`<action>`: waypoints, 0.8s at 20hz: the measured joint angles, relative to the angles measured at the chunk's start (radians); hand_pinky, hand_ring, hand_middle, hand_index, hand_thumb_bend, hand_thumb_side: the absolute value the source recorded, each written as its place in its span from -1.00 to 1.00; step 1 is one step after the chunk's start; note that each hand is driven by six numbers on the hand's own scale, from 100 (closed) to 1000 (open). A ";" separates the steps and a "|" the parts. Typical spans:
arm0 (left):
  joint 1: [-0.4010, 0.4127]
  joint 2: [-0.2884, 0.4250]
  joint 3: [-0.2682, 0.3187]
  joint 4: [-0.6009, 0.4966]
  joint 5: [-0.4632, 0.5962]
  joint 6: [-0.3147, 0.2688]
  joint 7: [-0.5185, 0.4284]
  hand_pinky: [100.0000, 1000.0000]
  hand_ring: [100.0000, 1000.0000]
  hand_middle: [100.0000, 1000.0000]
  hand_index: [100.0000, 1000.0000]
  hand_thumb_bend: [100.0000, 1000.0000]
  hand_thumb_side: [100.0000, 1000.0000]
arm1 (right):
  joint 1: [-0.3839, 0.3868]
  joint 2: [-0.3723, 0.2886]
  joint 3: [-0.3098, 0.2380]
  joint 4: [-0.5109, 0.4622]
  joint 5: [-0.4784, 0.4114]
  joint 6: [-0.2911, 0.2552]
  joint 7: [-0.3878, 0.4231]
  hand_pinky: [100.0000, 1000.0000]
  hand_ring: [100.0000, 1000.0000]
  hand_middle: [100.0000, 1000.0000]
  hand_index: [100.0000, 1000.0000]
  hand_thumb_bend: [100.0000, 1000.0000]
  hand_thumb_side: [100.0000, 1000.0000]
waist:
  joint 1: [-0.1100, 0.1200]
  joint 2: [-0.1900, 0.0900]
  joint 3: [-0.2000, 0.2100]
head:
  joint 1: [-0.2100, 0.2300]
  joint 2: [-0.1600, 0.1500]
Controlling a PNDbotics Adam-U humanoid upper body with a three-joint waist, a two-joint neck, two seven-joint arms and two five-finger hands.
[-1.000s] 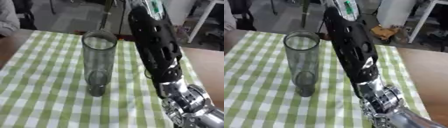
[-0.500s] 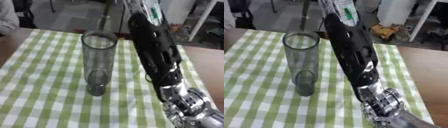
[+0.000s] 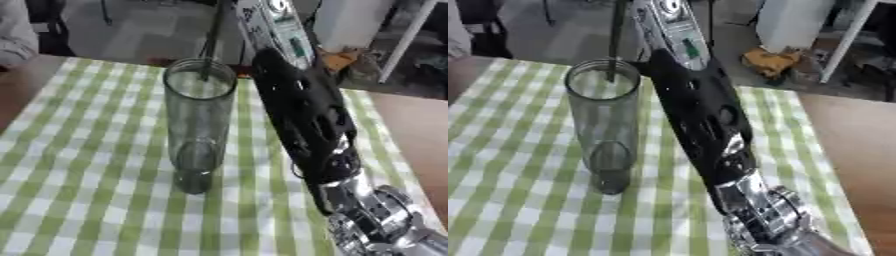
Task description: Arrange flowers into the vase.
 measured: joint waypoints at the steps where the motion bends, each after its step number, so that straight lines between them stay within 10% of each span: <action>1: 0.000 -0.002 0.000 0.000 0.000 0.000 0.000 -0.04 0.61 0.85 0.90 -1.00 0.70 | 0.002 0.001 0.000 0.002 0.000 -0.003 0.006 -1.00 -1.00 -1.00 -1.00 -1.00 -0.21 | 0.000 0.001 0.001 | 0.000 -0.001; 12: -0.002 -0.005 0.000 0.000 0.000 0.000 0.000 -0.04 0.61 0.85 0.90 -1.00 0.70 | 0.032 0.006 0.000 0.034 0.001 -0.025 0.072 -1.00 -1.00 -1.00 -1.00 -0.96 -0.12 | -0.002 0.008 0.000 | 0.001 -0.009; 16: -0.006 -0.005 0.000 0.000 0.000 0.000 0.000 -0.04 0.61 0.85 0.90 -1.00 0.70 | 0.041 0.006 0.004 0.055 0.039 -0.039 0.097 -0.98 -1.00 -1.00 -1.00 -0.46 0.03 | -0.002 0.008 -0.004 | 0.003 -0.009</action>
